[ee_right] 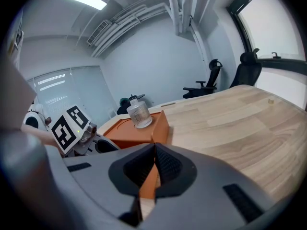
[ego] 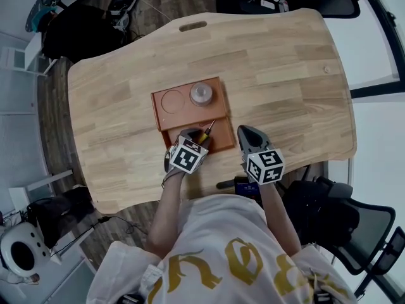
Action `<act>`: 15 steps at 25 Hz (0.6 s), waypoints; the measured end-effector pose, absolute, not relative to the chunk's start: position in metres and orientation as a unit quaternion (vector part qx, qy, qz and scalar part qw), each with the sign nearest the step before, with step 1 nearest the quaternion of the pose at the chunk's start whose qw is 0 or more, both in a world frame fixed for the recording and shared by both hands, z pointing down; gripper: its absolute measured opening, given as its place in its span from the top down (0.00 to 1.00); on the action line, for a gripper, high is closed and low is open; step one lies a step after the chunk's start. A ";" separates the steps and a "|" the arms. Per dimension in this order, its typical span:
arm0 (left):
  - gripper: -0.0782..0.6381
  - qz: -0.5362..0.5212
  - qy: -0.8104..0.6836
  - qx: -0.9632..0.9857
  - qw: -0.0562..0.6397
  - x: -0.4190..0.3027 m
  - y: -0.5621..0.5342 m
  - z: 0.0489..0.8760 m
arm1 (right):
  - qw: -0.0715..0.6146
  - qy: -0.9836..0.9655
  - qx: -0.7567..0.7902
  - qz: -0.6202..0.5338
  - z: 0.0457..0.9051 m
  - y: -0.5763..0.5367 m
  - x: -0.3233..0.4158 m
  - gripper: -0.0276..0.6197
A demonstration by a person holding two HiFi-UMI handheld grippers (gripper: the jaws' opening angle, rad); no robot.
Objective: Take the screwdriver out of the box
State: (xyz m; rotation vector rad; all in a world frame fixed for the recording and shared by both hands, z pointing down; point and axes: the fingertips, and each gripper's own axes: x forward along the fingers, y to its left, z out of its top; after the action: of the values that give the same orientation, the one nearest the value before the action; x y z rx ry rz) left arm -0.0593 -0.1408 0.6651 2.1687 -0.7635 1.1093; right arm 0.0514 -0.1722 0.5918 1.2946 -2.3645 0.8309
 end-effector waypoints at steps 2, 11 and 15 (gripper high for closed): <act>0.67 0.419 -0.278 0.814 0.290 -0.055 -0.141 0.668 | 0.155 -0.827 0.453 0.294 0.593 -0.174 0.053 0.94; 0.70 0.465 -0.290 0.801 0.243 -0.055 -0.145 0.680 | 0.133 -0.834 0.446 0.298 0.590 -0.178 0.055 0.94; 0.75 0.481 -0.299 0.793 0.223 -0.057 -0.149 0.682 | 0.136 -0.829 0.447 0.308 0.594 -0.178 0.055 0.94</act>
State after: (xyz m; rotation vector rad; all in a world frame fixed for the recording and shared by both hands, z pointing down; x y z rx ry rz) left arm -0.0569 -0.1487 0.6815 2.1910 -0.8250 1.3291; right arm 0.0555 -0.1784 0.5938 1.2946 -2.4004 0.8914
